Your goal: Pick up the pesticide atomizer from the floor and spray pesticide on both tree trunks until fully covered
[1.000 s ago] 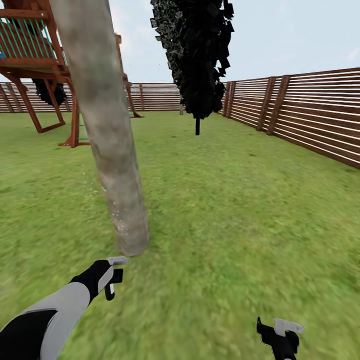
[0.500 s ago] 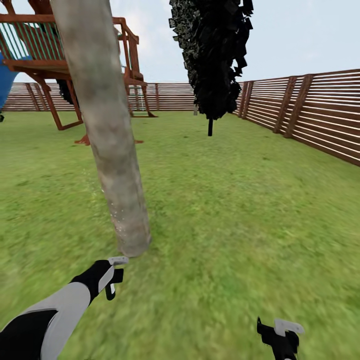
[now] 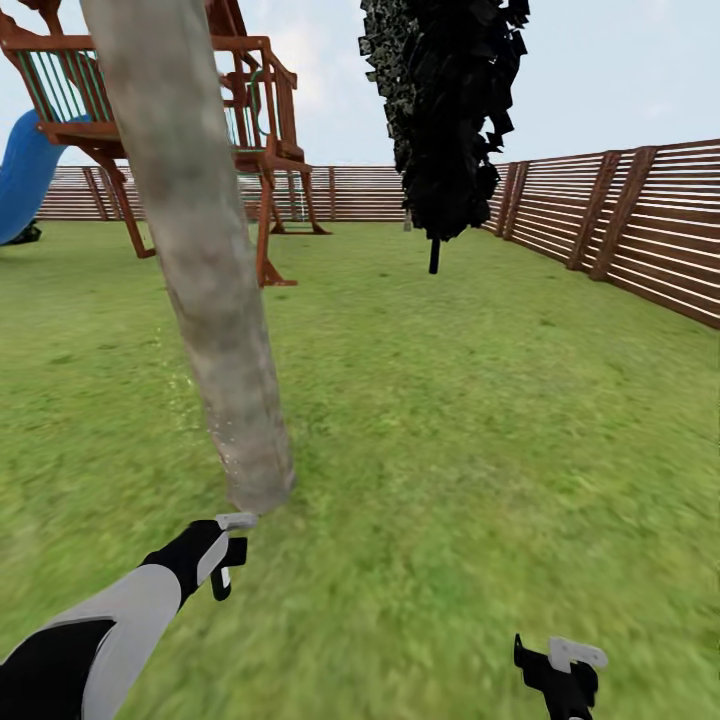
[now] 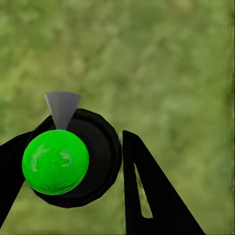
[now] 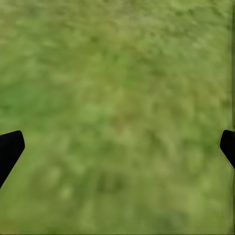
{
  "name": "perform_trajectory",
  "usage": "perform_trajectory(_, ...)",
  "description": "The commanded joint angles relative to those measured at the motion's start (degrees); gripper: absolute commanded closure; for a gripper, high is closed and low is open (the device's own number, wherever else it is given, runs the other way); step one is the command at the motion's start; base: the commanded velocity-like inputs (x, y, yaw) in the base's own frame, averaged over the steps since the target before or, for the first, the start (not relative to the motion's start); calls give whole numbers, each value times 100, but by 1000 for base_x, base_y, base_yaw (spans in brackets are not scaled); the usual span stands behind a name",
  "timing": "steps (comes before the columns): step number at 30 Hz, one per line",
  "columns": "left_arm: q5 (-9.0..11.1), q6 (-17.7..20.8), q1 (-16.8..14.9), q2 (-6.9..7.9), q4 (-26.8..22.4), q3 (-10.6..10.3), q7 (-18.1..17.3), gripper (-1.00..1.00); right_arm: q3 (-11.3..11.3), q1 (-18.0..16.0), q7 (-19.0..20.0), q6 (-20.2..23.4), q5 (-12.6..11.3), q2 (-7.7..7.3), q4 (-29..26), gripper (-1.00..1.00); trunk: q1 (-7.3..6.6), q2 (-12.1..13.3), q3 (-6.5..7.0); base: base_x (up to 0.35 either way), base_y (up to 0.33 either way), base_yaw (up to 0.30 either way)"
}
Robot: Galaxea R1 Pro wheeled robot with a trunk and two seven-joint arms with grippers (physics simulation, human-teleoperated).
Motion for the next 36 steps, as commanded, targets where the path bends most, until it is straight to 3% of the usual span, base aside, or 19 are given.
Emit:
perform_trajectory(1, -3, 0, 0, -2, 0, -2, 0, 100, 0, 0, 0, 0, 0, 0, 0, -100, 0, 0, 0, 77, -276, 79)
perform_trajectory(15, -4, 0, 0, -4, 0, -2, 0, 100, 0, 0, 0, 0, 0, 0, 2, -100, 0, 0, 0, 77, -276, 251)
perform_trajectory(27, -4, 0, 0, -4, 0, -4, 0, 100, 0, 0, 0, 0, 0, 0, 0, -100, 0, 0, 0, 143, -271, 27)
perform_trajectory(36, -2, 0, 0, -4, 0, -8, 0, 100, 0, 0, 0, 0, 0, 0, 0, -100, 0, 0, 0, 155, -269, 226)
